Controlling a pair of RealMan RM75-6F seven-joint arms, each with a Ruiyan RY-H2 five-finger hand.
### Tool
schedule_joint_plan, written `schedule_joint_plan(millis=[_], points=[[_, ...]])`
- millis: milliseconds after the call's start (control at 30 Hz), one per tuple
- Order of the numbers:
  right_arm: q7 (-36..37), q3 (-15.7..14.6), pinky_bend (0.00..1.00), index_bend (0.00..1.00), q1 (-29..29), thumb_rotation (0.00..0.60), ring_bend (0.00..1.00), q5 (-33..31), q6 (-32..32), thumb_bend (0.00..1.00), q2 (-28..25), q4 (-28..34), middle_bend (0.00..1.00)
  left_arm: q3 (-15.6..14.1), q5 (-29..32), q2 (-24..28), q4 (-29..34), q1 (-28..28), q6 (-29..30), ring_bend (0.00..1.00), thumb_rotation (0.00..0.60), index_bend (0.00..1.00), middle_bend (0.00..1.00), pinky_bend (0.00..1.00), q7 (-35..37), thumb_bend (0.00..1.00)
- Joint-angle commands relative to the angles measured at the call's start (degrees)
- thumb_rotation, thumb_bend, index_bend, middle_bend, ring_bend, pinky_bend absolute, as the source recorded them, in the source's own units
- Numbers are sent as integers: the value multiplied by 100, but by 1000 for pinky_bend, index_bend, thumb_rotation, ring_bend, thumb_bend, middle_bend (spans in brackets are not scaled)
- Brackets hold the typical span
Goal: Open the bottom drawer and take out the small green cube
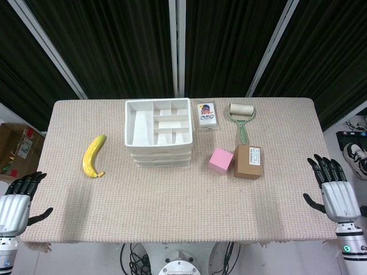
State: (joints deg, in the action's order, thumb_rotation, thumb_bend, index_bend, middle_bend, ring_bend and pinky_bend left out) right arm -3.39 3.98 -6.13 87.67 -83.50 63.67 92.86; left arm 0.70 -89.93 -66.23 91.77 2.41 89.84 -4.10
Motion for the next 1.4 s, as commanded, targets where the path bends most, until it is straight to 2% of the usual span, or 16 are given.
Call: schedule_joint_plan(millis=[33,333,433,633,733,867,1000,1167,1400], points=[[8,-4,0,0,-7,600,0,-11,9,132,5,-11,0,-14,78,-18,5,25,-113,154,600,157,152,209,-7,110],[174,-4,0,0,95,600,0,-26,-175,133,-34,-100,0,4,19,-5,235,68,-135,163,600,157,161,218,-16,106],[291,-2,0,0,138,600,0,-17,-258,133,-35,-171,0,49,-86,-42,338,197,-224,197,600,171,190,266,-163,109],[378,17,0,0,135,600,0,72,-342,133,-69,-214,0,302,-342,-351,634,675,-496,324,600,238,294,474,-227,146],[377,35,0,0,130,600,0,125,-399,132,-105,-195,0,400,-401,-512,894,992,-830,431,600,283,377,626,-197,164],[367,49,0,0,134,600,0,156,-447,132,-162,-155,0,447,-379,-782,1146,1414,-1404,557,600,324,475,755,-138,200],[379,41,0,0,142,600,0,180,-466,132,-190,-137,0,431,-50,-1126,1334,1840,-2195,624,600,330,512,865,-88,223],[414,25,0,0,135,600,0,196,-449,132,-174,-162,0,566,598,-1726,1344,2196,-2799,729,600,331,580,977,156,266],[414,13,0,0,133,600,0,225,-461,132,-149,-179,0,928,1635,-2735,1035,2493,-3125,864,600,300,701,1000,632,376]])
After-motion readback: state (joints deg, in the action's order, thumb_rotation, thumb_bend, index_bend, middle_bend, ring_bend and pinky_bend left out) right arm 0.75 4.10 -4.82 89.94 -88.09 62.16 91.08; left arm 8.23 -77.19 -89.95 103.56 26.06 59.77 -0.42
